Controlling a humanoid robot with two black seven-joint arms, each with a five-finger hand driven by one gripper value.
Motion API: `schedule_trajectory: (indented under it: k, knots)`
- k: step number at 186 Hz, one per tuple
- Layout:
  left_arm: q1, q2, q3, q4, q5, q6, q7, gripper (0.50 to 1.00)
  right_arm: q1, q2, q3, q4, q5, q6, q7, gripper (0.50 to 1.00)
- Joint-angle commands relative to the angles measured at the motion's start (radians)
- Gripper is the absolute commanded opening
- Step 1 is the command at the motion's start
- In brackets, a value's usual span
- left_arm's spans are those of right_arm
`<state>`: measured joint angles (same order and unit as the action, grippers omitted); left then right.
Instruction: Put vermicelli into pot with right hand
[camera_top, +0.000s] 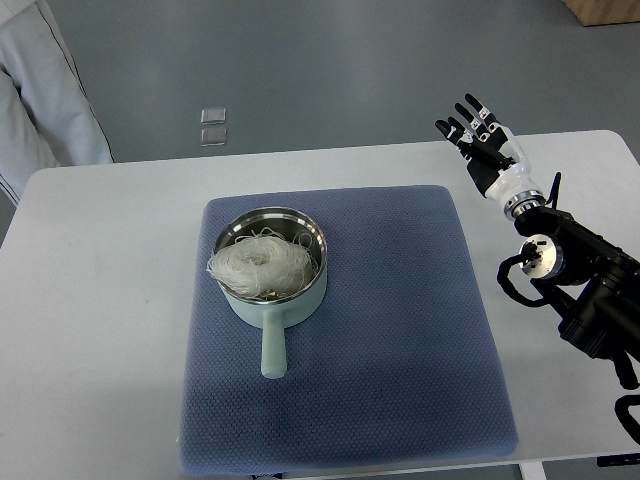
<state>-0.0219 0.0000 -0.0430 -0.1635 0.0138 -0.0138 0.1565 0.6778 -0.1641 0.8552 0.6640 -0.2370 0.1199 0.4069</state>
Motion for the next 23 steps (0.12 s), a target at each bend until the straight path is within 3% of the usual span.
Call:
schedule_trajectory:
  k: [1, 23]
  knots:
    - [0.0, 0.0, 0.0, -0.001, 0.0, 0.0, 0.0, 1.0, 0.0, 0.001, -0.001, 0.002, 0.001, -0.002, 0.023, 0.93]
    - [-0.001, 0.0, 0.0, 0.001, 0.0, 0.0, 0.0, 1.0, -0.003, 0.011, -0.002, 0.008, -0.001, -0.003, 0.053, 0.93]
